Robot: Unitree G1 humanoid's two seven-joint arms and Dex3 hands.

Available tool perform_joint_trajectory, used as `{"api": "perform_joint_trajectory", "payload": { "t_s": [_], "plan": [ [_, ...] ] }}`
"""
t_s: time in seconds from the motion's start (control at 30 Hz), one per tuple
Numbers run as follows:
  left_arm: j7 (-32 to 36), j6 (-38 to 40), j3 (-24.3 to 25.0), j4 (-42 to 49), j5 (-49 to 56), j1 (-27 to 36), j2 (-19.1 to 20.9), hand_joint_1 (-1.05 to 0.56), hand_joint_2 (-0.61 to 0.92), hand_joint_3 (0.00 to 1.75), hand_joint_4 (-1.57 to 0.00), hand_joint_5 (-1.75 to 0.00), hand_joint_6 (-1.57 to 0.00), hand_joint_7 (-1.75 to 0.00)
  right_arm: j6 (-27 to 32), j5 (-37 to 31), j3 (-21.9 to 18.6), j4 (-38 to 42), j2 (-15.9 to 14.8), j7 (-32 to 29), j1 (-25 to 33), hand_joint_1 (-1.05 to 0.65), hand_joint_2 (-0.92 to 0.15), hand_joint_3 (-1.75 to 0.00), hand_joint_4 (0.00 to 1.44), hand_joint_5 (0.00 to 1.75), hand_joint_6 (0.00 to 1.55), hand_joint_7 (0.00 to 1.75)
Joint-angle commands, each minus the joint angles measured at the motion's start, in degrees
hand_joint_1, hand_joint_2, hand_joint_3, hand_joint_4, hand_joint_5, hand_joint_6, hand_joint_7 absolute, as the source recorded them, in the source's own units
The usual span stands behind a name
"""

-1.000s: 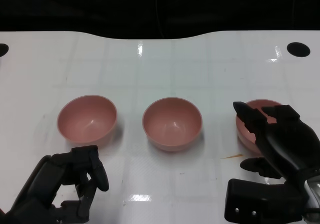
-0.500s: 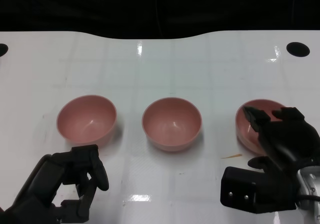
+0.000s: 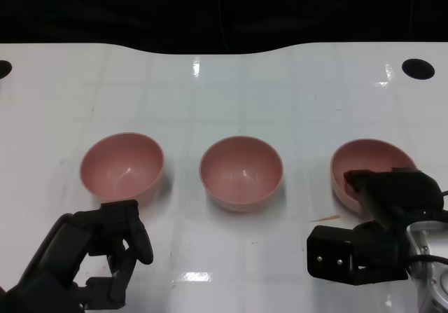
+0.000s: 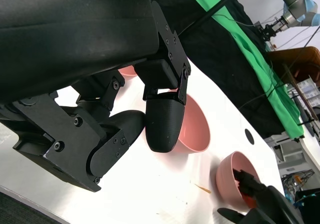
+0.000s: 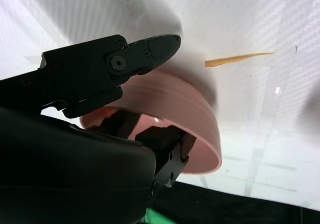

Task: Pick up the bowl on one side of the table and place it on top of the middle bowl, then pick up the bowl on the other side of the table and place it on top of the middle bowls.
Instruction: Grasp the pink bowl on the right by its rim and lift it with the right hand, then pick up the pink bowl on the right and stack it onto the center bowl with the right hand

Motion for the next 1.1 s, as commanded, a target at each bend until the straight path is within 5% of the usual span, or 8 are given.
{"api": "perform_joint_trajectory", "payload": {
  "t_s": [0.03,0.33,0.8,0.83,0.87,0.93,1.03,1.1],
  "plan": [
    [0.12,0.68,-0.01,-0.94,0.34,0.07,0.01,-0.13,0.41,1.38,-0.86,-1.74,-0.8,-1.54,-3.05,2.31,-0.03,3.75,-1.56,-1.55,-1.66,-0.43,-0.91,0.0,0.81,0.97,0.9,0.05],
    [0.34,2.05,-0.31,-1.86,0.98,0.02,-0.13,-0.13,0.39,1.4,-0.87,-1.72,-0.81,-1.53,-10.01,5.49,0.6,11.67,-2.39,-8.11,-5.06,-0.31,-0.91,-0.14,0.83,1.68,1.15,0.04],
    [0.29,0.94,0.08,-1.16,1.14,-0.01,0.05,-0.13,0.37,1.42,-0.87,-1.73,-0.81,-1.52,-15.77,7.51,-0.94,13.69,-1.58,-22.1,-10.82,-0.27,-0.92,-0.19,0.92,1.75,1.31,0.17],
    [0.24,0.87,0.03,-0.96,1.1,-0.16,0.03,-0.13,0.37,1.42,-0.87,-1.73,-0.81,-1.53,-15.85,7.57,-0.93,13.23,-1.64,-22.33,-11.1,-0.26,-0.9,-0.24,0.94,1.75,1.25,0.43],
    [0.21,0.79,0.0,-0.82,1.09,-0.26,0.02,-0.13,0.37,1.43,-0.87,-1.73,-0.81,-1.53,-15.87,7.61,-0.9,12.92,-1.69,-22.44,-11.27,-0.26,-0.86,-0.32,0.94,1.75,0.98,1.01],
    [0.27,1.32,-0.12,-0.8,1.08,-0.46,-0.16,-0.13,0.38,1.43,-0.87,-1.73,-0.81,-1.53,-15.07,8.18,-1.2,10.23,-1.42,-20.6,-11.56,-0.27,-0.82,-0.4,0.92,1.75,0.74,1.52],
    [0.34,1.61,-0.15,-0.91,1.19,-0.42,-0.2,-0.13,0.38,1.42,-0.87,-1.73,-0.81,-1.53,-14.89,9.26,-1.41,5.09,-1.09,-18.22,-11.21,-0.3,-0.8,-0.43,0.94,1.75,0.69,1.66],
    [0.42,1.12,-0.19,-0.72,1.32,-0.33,-0.21,-0.13,0.39,1.42,-0.87,-1.73,-0.81,-1.53,-14.75,9.83,-1.35,2.25,-0.92,-16.93,-10.76,-0.28,-0.66,-0.71,0.96,1.75,0.69,1.72]
  ]
}}
